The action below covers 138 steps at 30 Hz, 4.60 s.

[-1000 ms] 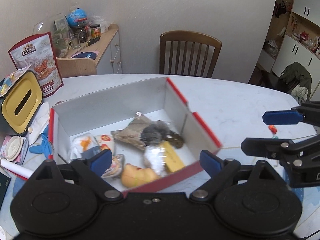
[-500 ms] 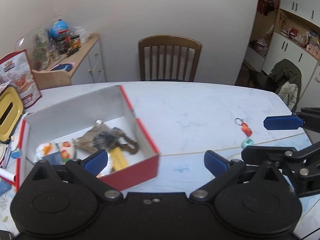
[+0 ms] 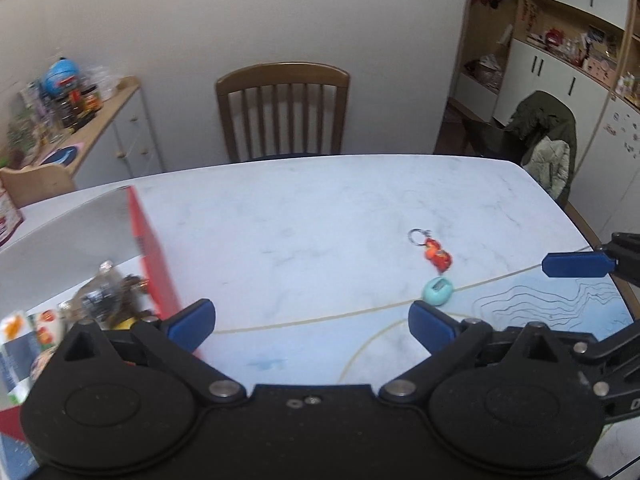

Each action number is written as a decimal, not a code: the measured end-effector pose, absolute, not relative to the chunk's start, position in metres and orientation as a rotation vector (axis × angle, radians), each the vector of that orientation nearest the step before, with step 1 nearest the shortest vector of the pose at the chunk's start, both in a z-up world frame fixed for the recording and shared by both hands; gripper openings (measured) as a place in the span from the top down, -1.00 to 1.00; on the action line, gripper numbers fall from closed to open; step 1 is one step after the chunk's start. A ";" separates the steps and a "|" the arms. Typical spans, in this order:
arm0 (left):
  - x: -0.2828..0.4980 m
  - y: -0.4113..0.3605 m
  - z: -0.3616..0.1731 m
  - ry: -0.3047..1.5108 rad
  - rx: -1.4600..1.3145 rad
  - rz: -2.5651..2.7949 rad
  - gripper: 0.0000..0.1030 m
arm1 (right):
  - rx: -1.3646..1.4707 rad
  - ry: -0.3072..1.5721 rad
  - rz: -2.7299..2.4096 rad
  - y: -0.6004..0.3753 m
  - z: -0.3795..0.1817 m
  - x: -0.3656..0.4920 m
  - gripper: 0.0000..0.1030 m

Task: Organize objects
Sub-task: 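Withdraw both tools from the box toward the sharpener and horse keychain, then grasp teal egg sharpener with left tool while right tool grasps red horse keychain, then carry sharpener with left tool and horse keychain with right tool into box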

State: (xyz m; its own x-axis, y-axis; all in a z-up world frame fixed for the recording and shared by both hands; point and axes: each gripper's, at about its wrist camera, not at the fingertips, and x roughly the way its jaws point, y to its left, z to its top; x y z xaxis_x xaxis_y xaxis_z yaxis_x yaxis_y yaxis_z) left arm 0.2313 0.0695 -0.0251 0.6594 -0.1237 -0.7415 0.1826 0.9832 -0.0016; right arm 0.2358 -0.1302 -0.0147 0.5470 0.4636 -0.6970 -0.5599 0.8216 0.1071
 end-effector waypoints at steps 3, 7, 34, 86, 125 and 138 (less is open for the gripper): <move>0.239 0.053 -0.036 0.837 0.086 -0.203 -0.99 | -0.125 0.803 0.574 -0.148 -0.025 0.252 -0.66; 0.249 0.033 -0.055 0.846 0.088 -0.225 -0.99 | -0.118 0.821 0.514 -0.172 -0.040 0.276 -0.66; 0.296 -0.045 -0.154 0.807 0.097 -0.298 -0.88 | -0.090 0.975 0.495 -0.160 -0.138 0.400 -0.66; 0.269 0.015 -0.098 0.869 -0.064 -0.252 0.43 | -0.071 0.885 0.572 -0.164 -0.059 0.333 0.30; 0.201 0.284 0.021 0.802 -0.065 -0.018 0.43 | -0.255 0.773 0.839 0.102 0.037 0.217 0.30; 0.238 0.345 0.004 0.822 -0.001 0.006 0.43 | -0.304 0.810 0.842 0.196 0.007 0.228 0.30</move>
